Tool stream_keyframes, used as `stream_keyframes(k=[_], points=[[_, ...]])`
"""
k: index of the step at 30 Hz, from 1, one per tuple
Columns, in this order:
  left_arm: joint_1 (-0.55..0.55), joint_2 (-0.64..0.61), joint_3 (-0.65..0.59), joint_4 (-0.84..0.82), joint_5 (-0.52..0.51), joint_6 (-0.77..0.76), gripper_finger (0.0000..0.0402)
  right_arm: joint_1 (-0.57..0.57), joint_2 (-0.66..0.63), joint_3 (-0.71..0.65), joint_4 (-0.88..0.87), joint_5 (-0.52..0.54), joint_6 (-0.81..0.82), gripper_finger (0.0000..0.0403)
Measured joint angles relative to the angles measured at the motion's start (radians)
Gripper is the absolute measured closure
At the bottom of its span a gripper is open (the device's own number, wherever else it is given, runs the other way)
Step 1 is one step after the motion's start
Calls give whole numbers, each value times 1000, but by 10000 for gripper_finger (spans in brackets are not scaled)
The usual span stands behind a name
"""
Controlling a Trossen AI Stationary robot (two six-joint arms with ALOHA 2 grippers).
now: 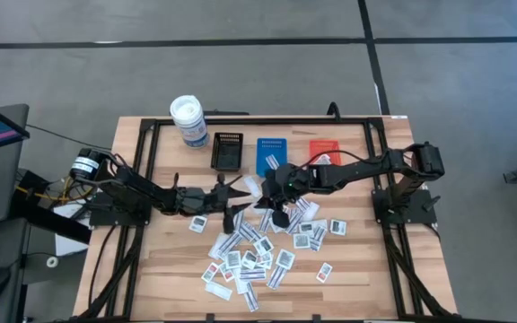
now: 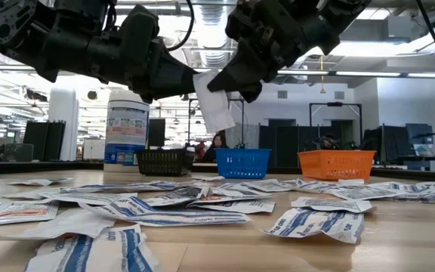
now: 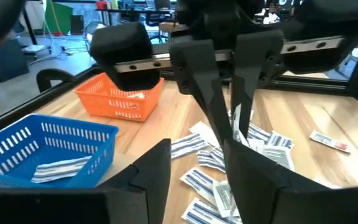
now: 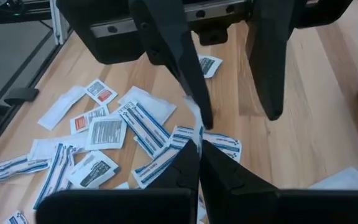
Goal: Pick & Place First Aid Supplies
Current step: Put the blue bandage into the blue bin
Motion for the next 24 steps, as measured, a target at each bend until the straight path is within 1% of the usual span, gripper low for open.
stream_keyframes(k=[5,7,10,24], points=[[-1,0,0,0,1,0,266,0,0,0,-76,6,0,403],[-1,0,0,0,14,-1,268,0,0,0,-81,39,0,403],[-1,0,0,0,25,-2,268,-3,0,0,-50,84,0,403],[0,0,0,1,26,-1,271,5,0,0,58,79,0,403]])
